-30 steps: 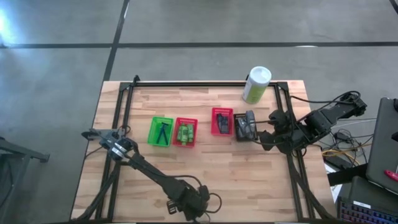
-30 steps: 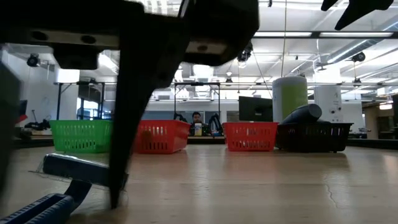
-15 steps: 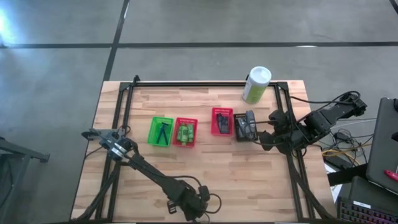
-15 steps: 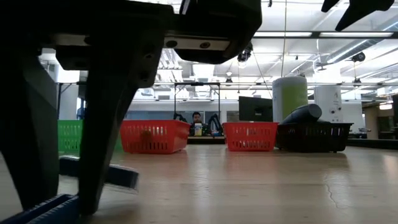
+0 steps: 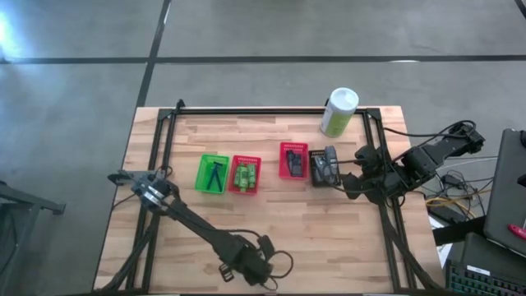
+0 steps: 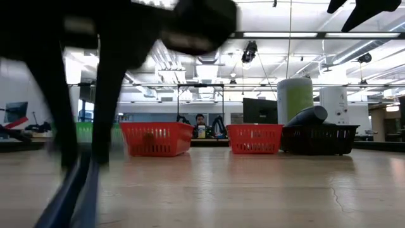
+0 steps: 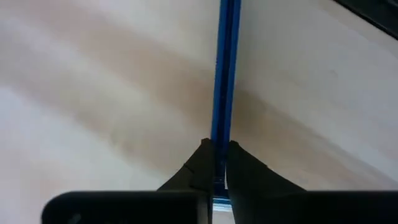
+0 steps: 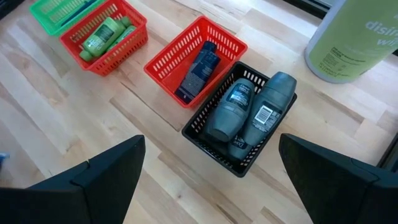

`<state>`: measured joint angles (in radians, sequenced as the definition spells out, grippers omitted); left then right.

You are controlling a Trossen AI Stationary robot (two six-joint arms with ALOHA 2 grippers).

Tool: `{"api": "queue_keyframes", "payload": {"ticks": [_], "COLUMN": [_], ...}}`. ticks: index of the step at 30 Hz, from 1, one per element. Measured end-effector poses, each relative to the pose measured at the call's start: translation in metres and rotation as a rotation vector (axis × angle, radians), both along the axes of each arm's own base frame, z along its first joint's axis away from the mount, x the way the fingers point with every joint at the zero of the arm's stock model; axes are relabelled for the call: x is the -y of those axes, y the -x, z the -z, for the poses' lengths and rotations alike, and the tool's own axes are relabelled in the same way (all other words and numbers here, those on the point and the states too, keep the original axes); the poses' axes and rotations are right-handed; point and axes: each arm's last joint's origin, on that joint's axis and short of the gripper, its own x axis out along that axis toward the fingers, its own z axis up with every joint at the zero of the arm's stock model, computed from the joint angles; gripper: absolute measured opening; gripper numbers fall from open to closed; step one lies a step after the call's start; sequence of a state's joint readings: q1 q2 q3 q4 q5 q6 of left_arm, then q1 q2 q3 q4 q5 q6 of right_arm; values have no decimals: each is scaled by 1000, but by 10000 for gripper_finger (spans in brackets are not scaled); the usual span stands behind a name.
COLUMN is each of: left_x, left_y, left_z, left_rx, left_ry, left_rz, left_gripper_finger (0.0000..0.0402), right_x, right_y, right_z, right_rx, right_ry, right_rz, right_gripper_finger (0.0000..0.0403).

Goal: Pick & Place Travel size toiletries
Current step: Put the blue razor into the green basket

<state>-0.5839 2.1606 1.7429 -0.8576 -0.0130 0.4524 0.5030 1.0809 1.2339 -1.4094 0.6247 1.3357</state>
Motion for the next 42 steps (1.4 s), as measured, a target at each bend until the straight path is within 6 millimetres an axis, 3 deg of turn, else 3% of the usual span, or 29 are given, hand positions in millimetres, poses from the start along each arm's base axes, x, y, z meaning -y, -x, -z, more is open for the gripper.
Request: {"api": "queue_keyframes", "payload": {"ticks": [10, 14, 19, 21, 26, 28, 31, 34, 42], "left_x": [-37, -50, -57, -66, -122, -136, -132, -113, -70], "left_y": [40, 54, 41, 28, -10, -19, -32, -46, -80], "left_z": [-67, -69, -56, -53, -64, -66, -61, -53, -21], "left_rx": [-1, 72, 80, 89, 99, 103, 96, 72, 8], "left_ry": [47, 92, 236, 282, 509, 592, 703, 769, 618], "left_rz": [-548, -653, -744, -857, -1359, -1494, -1542, -1552, -1645], "left_gripper_finger": [4, 13, 48, 77, 172, 207, 245, 263, 266], "right_x": [0, 1, 1, 1, 1, 1, 1, 1, 5], "right_y": [0, 0, 0, 0, 0, 0, 0, 0, 8], "right_z": [0, 0, 0, 0, 0, 0, 0, 0, -4], "right_rx": [7, 14, 19, 23, 34, 34, 34, 41, 60], "right_ry": [13, 26, 20, 14, 0, -1, -1, -10, -24], "right_rz": [5, 9, 19, 27, 47, 49, 50, 62, 72], "right_gripper_finger": [368, 368, 368, 368, 368, 368, 368, 368, 368]}}
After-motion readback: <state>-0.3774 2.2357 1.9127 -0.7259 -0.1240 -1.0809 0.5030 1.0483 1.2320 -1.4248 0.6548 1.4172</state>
